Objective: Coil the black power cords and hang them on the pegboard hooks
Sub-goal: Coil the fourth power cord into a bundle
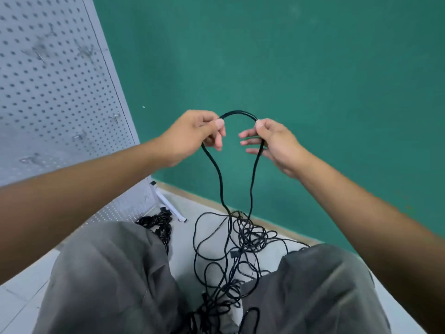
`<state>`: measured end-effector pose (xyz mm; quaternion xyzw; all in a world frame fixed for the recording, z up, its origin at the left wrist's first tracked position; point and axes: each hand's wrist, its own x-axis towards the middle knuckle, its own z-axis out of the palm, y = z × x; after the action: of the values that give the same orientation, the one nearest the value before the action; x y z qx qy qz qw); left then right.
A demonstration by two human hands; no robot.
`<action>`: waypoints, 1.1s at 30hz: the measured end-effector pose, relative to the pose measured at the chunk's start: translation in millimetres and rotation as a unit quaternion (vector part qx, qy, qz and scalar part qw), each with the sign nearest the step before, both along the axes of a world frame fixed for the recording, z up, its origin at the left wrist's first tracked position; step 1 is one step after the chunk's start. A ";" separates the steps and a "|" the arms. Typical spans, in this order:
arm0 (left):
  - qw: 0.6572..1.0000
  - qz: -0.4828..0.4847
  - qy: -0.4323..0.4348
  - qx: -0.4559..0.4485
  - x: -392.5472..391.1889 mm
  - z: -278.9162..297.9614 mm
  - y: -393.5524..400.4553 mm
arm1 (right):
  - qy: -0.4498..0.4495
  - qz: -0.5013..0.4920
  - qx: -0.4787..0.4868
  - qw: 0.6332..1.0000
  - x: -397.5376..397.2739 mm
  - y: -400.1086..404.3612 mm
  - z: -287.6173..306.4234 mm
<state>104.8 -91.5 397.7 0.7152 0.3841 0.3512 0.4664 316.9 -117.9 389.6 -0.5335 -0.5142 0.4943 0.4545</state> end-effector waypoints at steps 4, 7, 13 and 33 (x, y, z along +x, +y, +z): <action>0.999 0.016 -0.033 0.002 11.9 44.3 -14.7 | -0.011 0.084 -0.006 0.996 -16.5 -28.7 -7.2; 0.999 0.033 -0.037 0.006 16.0 69.5 -22.0 | -0.021 0.164 -0.008 0.986 -23.7 -43.8 -8.2; 0.996 0.046 -0.067 0.027 16.7 98.4 -35.8 | -0.135 0.235 0.041 0.962 -34.2 -57.9 12.5; 0.999 -0.033 -0.024 0.005 33.9 48.6 -125.6 | 0.002 0.080 0.184 0.980 -33.7 -69.9 214.7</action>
<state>138.7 -217.1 446.3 0.7217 0.3469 0.3543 0.4830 283.1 -187.8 604.3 -0.3968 -0.6366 0.4271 0.5049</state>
